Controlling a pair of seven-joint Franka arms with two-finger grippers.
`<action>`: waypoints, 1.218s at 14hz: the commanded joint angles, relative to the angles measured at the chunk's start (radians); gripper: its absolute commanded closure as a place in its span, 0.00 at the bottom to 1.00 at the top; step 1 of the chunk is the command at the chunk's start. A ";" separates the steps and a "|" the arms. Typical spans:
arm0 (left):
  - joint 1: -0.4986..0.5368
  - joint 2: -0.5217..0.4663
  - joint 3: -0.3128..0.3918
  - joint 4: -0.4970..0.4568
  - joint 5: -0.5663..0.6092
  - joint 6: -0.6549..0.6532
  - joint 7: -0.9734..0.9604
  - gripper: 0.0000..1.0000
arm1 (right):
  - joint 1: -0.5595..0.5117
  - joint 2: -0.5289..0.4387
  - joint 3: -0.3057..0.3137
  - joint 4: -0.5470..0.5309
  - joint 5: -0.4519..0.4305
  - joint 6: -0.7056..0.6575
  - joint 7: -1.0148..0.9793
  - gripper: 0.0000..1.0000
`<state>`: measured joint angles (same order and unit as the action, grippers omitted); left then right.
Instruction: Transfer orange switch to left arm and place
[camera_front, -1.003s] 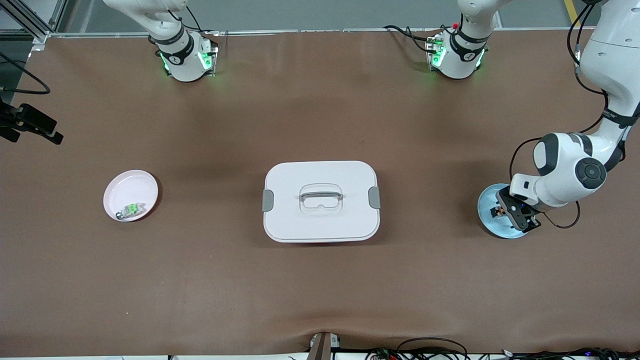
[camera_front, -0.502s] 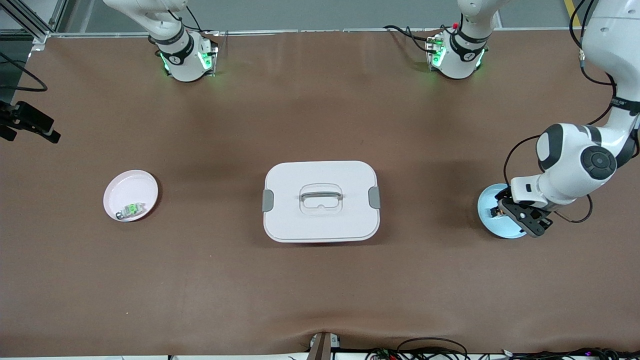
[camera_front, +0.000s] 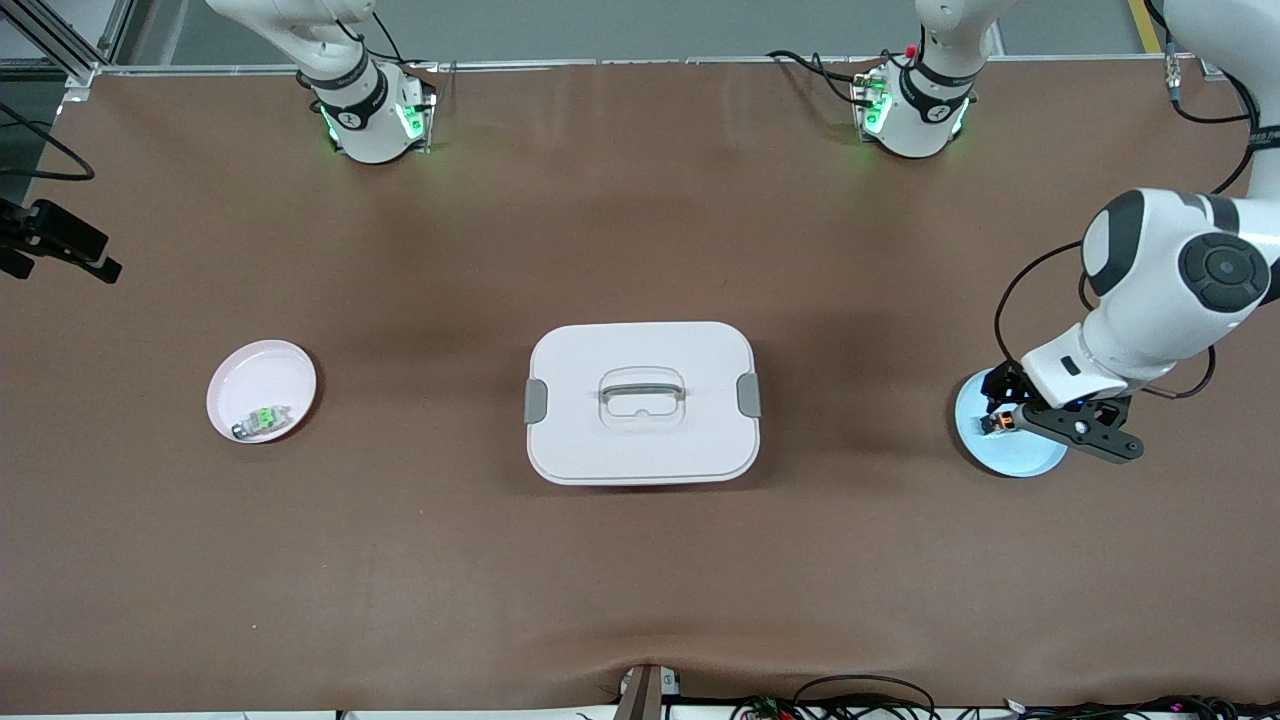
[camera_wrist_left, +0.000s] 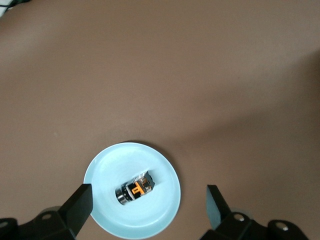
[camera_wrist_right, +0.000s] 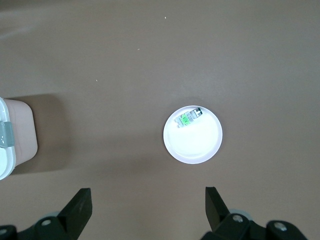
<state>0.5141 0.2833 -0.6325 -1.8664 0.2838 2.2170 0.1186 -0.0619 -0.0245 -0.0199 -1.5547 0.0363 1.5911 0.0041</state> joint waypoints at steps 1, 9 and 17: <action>0.006 -0.099 -0.027 0.013 -0.018 -0.080 -0.161 0.00 | -0.019 0.003 0.017 0.019 -0.012 -0.017 -0.009 0.00; 0.004 -0.144 -0.032 0.265 -0.035 -0.405 -0.267 0.00 | -0.019 0.005 0.017 0.021 -0.012 -0.017 -0.007 0.00; -0.190 -0.208 0.155 0.337 -0.099 -0.568 -0.260 0.00 | -0.021 0.005 0.017 0.021 -0.012 -0.016 -0.007 0.00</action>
<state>0.4414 0.1199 -0.5994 -1.5400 0.2343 1.7044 -0.1541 -0.0620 -0.0239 -0.0199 -1.5534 0.0363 1.5903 0.0041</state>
